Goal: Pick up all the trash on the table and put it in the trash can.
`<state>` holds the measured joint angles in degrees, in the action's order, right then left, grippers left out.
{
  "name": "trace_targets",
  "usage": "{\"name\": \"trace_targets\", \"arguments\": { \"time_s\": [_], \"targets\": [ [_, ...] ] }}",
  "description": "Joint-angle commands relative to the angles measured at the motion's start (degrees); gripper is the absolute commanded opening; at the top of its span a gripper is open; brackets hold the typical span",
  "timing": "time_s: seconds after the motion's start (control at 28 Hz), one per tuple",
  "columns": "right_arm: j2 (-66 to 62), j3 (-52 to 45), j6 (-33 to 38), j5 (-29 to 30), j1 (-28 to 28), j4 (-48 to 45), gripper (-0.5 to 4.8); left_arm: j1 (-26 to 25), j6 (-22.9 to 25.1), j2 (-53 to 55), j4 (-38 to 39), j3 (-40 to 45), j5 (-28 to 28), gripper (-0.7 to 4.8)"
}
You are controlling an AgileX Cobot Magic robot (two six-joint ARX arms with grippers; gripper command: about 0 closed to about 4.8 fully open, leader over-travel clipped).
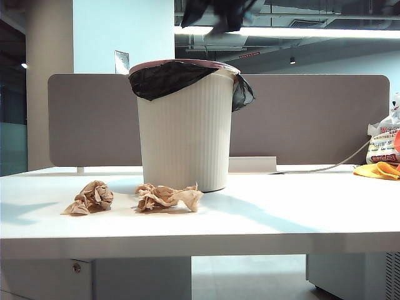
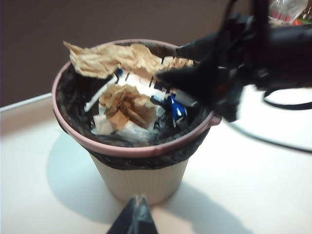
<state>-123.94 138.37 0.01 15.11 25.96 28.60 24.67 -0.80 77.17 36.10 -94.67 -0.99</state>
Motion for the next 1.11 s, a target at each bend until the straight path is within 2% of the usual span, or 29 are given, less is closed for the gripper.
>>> {"name": "trace_targets", "arguments": {
  "time_s": [0.04, 0.14, 0.29, 0.46, 0.61, 0.64, 0.79, 0.86, 0.97, 1.04, 1.07, 1.11],
  "targets": [
    [5.4, 0.7, -0.5, 0.3, 0.1, 2.5, -0.09, 0.0, 0.5, -2.4, 0.3, -0.2, -0.1, -0.05],
    [9.5, 0.7, -0.5, 0.0, 0.1, 7.1, -0.09, 0.1, 2.1, -5.5, 0.9, -0.2, -0.1, -0.06],
    [16.5, 0.1, -4.3, -1.5, 0.5, 17.0, -0.09, 0.1, 2.1, -9.8, 4.6, 0.0, -0.1, -0.05],
    [26.2, -8.3, -3.9, -1.5, 0.5, 17.6, -0.09, 0.1, 2.1, -14.3, 6.1, 5.9, -0.2, -0.05],
    [36.4, -26.4, -3.0, -1.5, 0.8, 12.2, -0.09, 0.1, 0.8, -17.5, 3.6, 14.6, -0.4, -0.05],
    [39.6, -34.3, -2.2, -1.5, 1.9, 7.8, -0.09, 0.1, 0.8, -18.2, 2.8, 17.0, -0.6, -0.05],
    [42.4, -53.2, 0.0, 0.1, 5.6, -6.6, -0.09, 0.1, 0.8, -18.6, 3.4, 19.9, -2.8, -0.05],
    [39.4, -57.9, -0.5, 0.1, 8.2, -10.3, -0.09, 0.2, 0.8, -18.6, 3.7, 20.8, -3.3, -0.05],
    [32.0, -59.0, -4.7, 0.1, 10.2, -10.9, -0.07, 0.2, 1.1, -18.9, 3.3, 23.8, -3.3, -0.05],
    [26.2, -58.9, -8.1, -0.1, 11.2, -11.5, 0.86, 0.2, 2.3, -19.0, 1.7, 27.8, -3.3, -0.05],
    [23.2, -58.9, -9.8, 0.2, 11.2, -11.5, 1.62, 0.2, 2.4, -19.2, 0.7, 30.5, -3.3, -0.06],
    [21.6, -58.9, -10.5, 0.2, 11.2, -11.2, 1.95, 0.2, 2.3, -19.3, 0.1, 32.2, -3.3, -0.05]
  ]
}}
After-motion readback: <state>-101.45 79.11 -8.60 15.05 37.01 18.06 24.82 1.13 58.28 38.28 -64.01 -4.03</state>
